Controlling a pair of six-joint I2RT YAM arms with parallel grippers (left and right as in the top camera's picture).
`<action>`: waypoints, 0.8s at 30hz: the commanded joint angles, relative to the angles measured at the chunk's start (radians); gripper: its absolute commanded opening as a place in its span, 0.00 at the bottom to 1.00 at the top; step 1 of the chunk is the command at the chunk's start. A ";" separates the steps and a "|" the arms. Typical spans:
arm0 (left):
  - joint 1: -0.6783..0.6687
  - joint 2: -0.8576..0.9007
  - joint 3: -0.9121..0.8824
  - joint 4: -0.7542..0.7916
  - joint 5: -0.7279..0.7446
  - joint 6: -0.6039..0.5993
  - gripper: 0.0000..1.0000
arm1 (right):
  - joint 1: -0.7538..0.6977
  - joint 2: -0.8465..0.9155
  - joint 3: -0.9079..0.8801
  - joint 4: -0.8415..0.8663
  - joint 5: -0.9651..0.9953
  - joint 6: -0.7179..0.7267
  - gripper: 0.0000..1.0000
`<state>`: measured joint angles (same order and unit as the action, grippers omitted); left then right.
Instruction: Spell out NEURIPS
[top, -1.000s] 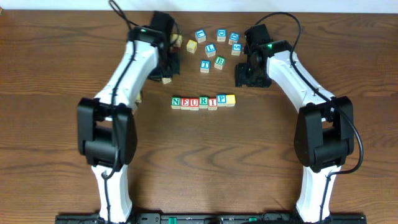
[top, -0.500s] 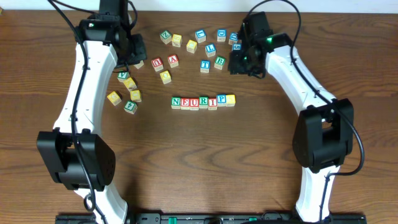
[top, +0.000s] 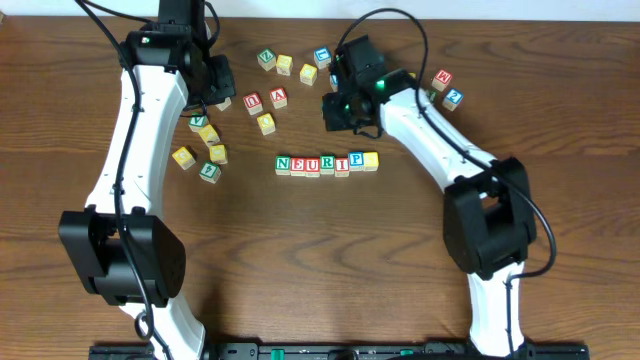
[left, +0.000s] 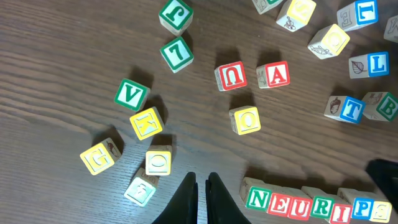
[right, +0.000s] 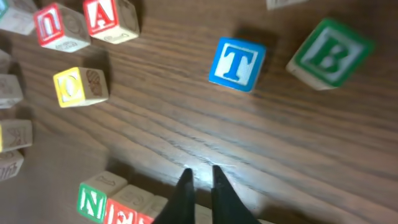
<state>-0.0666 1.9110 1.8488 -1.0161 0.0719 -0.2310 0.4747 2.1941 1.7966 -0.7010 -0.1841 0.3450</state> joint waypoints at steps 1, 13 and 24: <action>0.003 -0.001 0.006 -0.005 -0.012 0.012 0.08 | 0.020 0.032 0.007 0.010 0.009 0.018 0.01; 0.003 -0.001 0.005 -0.011 -0.012 0.012 0.08 | 0.080 0.099 0.007 0.010 0.021 0.033 0.01; 0.003 -0.001 0.004 -0.015 -0.012 0.013 0.07 | 0.084 0.100 0.006 -0.037 0.081 0.044 0.01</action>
<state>-0.0662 1.9110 1.8488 -1.0252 0.0719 -0.2310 0.5549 2.2906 1.7962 -0.7319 -0.1349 0.3729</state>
